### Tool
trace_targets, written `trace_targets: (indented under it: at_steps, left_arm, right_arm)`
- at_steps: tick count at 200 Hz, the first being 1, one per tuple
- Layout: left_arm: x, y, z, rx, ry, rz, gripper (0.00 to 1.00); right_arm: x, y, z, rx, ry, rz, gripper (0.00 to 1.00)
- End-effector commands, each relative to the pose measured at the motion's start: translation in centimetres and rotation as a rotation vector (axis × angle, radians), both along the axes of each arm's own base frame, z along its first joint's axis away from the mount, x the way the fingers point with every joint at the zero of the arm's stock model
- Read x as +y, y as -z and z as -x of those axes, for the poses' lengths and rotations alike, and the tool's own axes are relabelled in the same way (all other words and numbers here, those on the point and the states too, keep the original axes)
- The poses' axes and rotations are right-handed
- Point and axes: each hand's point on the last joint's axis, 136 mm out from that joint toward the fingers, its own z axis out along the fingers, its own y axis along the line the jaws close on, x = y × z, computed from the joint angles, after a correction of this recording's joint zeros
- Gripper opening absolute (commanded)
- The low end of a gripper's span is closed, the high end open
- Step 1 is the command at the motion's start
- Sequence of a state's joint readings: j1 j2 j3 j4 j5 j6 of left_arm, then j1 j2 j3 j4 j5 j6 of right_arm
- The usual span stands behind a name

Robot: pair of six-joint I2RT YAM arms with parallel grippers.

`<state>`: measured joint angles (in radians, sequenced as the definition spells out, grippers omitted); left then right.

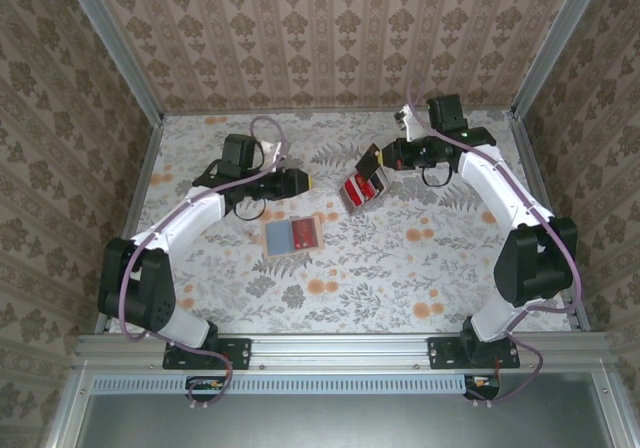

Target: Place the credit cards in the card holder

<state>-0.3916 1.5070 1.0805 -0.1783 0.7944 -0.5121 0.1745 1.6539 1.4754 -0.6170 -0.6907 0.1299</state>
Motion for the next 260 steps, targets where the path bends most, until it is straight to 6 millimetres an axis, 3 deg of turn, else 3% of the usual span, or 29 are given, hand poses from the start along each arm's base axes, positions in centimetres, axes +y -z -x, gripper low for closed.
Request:
trace_targets:
  at_steps: [1,48,98,116,169,183,212,234,247,260]
  left_arm:
    - [-1.8,-3.6,1.2,-0.052,0.162,0.153,0.43]
    - [-2.9,-5.1,2.9,-0.052,0.291,0.230,0.43]
    - [-3.5,-5.4,3.1,-0.045,0.322,0.225,0.39]
    - [-3.9,-5.3,3.6,-0.033,0.345,0.225,0.35]
    - [-4.1,-3.9,4.8,-0.002,0.371,0.195,0.31]
    - [-4.1,-3.9,4.9,-0.007,0.378,0.201,0.20]
    - [-3.9,-3.5,4.1,-0.002,0.340,0.185,0.00]
    - [-3.6,-2.9,3.2,-0.003,0.295,0.179,0.00]
    - [-3.4,-2.5,2.5,0.003,0.264,0.180,0.00]
    - [-3.2,-2.4,1.9,0.001,0.227,0.185,0.00]
  right_arm:
    - [3.5,-2.5,3.6,0.062,-0.218,-0.245,0.04]
    - [6.3,-3.9,7.1,0.157,-0.421,-0.432,0.04]
    - [7.7,-1.9,8.5,0.237,-0.483,-0.382,0.05]
    - [8.0,-1.4,8.4,0.248,-0.483,-0.373,0.05]
    - [8.1,-2.5,8.1,0.216,-0.483,-0.386,0.06]
    - [8.1,-2.2,7.8,0.221,-0.476,-0.378,0.06]
    - [8.2,-1.4,7.6,0.237,-0.463,-0.372,0.07]
    - [8.1,-1.0,7.0,0.237,-0.429,-0.368,0.11]
    - [7.9,-0.7,6.4,0.226,-0.396,-0.360,0.21]
    - [7.6,-0.4,5.6,0.215,-0.343,-0.357,0.24]
